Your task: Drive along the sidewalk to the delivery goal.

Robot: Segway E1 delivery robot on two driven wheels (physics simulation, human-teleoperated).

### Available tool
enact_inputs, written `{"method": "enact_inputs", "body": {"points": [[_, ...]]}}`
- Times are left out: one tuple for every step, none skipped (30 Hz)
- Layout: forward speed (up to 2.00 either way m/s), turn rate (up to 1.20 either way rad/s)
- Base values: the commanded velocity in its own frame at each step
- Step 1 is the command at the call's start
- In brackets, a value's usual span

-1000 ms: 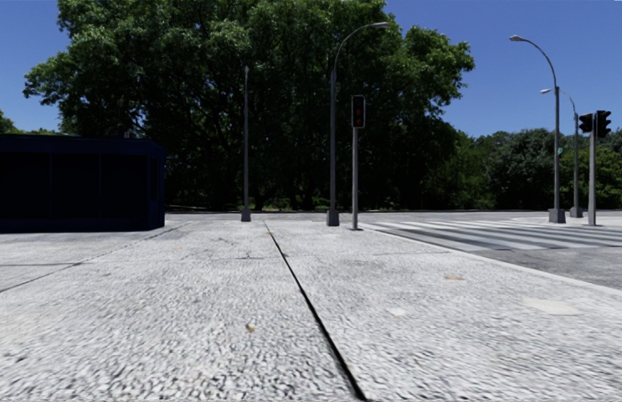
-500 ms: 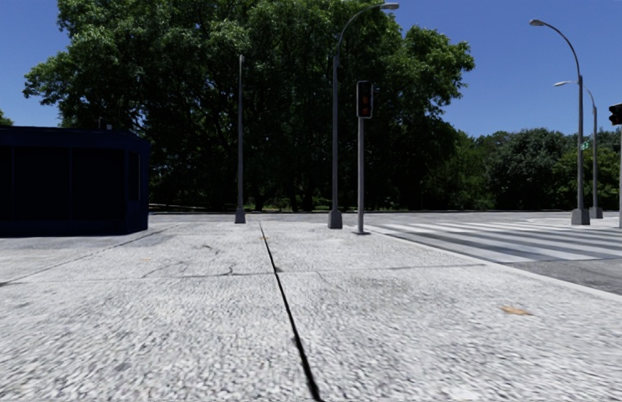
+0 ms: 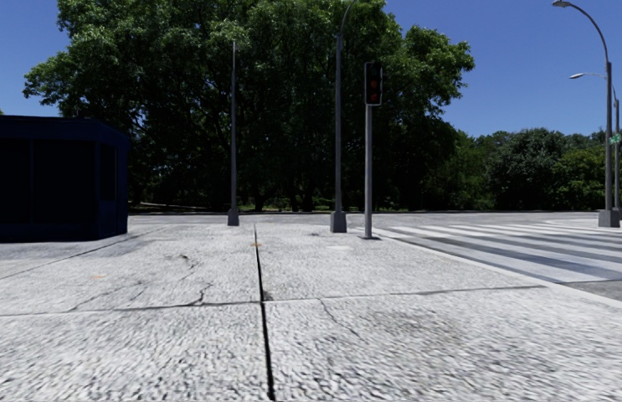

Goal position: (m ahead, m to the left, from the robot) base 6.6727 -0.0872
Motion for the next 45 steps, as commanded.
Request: {"method": "enact_inputs", "body": {"points": [[2.00,0.00],[2.00,0.00],[2.00,0.00],[2.00,0.00],[2.00,0.00],[2.00,0.00],[2.00,0.00],[2.00,0.00],[2.00,0.00],[2.00,0.00],[2.00,0.00],[2.00,0.00],[2.00,0.00],[2.00,0.00],[2.00,0.00],[2.00,0.00],[2.00,0.00],[2.00,0.00],[2.00,0.00],[2.00,0.00],[2.00,0.00],[2.00,0.00],[2.00,0.00],[2.00,0.00],[2.00,0.00],[2.00,0.00],[2.00,0.00],[2.00,0.00],[2.00,0.00],[2.00,0.00],[2.00,0.00],[2.00,0.00],[2.00,0.00],[2.00,0.00],[2.00,0.07],[2.00,0.10],[2.00,0.10],[2.00,0.13],[2.00,0.16],[2.00,0.17],[2.00,0.17],[2.00,0.17],[2.00,0.17],[2.00,0.17],[2.00,0.17]]}}
